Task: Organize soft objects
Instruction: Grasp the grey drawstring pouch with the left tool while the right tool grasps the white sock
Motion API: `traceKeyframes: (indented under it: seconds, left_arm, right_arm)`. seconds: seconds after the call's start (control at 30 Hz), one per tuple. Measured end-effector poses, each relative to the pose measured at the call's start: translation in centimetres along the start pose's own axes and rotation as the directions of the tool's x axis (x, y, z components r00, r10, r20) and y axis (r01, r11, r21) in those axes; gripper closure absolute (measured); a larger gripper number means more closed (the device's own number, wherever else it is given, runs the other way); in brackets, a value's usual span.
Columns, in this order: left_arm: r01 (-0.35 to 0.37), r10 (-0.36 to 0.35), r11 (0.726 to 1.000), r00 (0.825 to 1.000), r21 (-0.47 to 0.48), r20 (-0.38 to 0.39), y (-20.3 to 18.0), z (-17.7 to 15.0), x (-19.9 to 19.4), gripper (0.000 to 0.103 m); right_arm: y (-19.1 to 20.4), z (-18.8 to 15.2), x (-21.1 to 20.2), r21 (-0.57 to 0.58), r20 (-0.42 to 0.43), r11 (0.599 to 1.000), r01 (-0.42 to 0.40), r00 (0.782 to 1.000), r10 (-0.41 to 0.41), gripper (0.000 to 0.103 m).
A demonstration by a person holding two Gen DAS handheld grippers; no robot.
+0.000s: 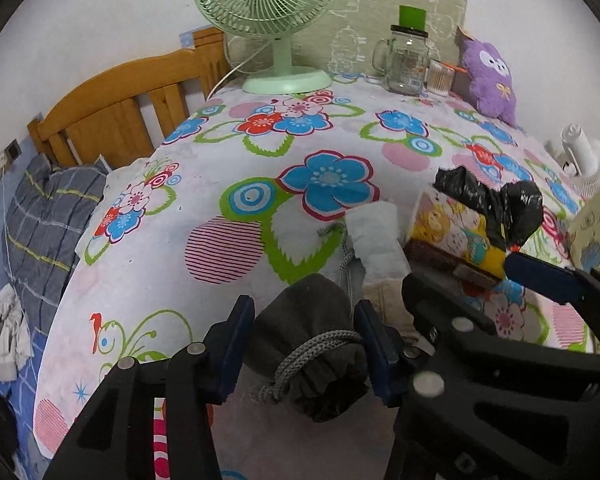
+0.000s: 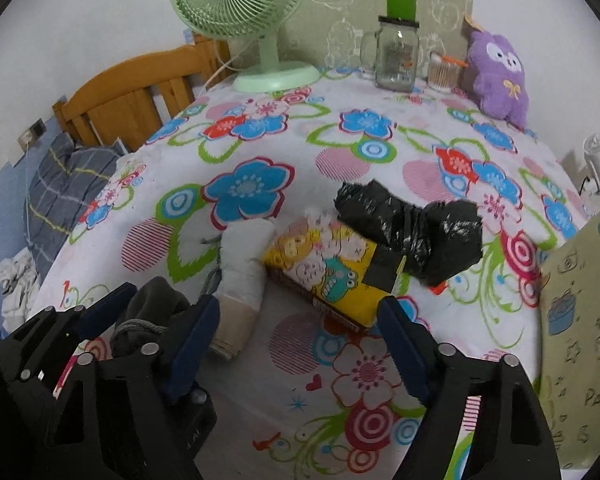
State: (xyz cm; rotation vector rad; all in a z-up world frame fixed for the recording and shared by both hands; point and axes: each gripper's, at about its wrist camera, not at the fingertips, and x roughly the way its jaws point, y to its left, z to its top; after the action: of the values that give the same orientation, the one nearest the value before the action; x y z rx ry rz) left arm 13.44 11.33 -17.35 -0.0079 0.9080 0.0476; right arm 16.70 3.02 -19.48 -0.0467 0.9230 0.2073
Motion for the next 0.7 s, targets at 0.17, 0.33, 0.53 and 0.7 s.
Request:
traceKeyframes:
  seconds: [0.17, 0.33, 0.53, 0.7]
  left_arm:
    - [0.031, -0.031, 1.0, 0.999, -0.004, -0.021, 0.5, 0.2, 0.4, 0.049]
    - [0.05, -0.05, 0.999, 0.998, 0.004, -0.036, 0.8, 0.2, 0.3, 0.049]
    - [0.063, -0.063, 0.998, 0.997, 0.008, -0.043, 1.1, 0.1, 0.3, 0.05]
    - [0.077, -0.077, 0.997, 0.996, -0.002, -0.052, 1.3, 0.1, 0.4, 0.05]
  right_arm:
    - [0.6, 0.2, 0.4, -0.02, -0.006, 1.0, 0.009, 1.0, -0.009, 0.03]
    - [0.8, 0.4, 0.7, -0.009, -0.041, 0.999, -0.038, 0.998, 0.038, 0.041]
    - [1.3, 0.5, 1.1, -0.014, -0.064, 0.998, -0.055, 0.996, 0.054, 0.049]
    - [1.7, 0.6, 1.8, -0.017, -0.082, 0.996, -0.093, 0.992, 0.091, 0.061]
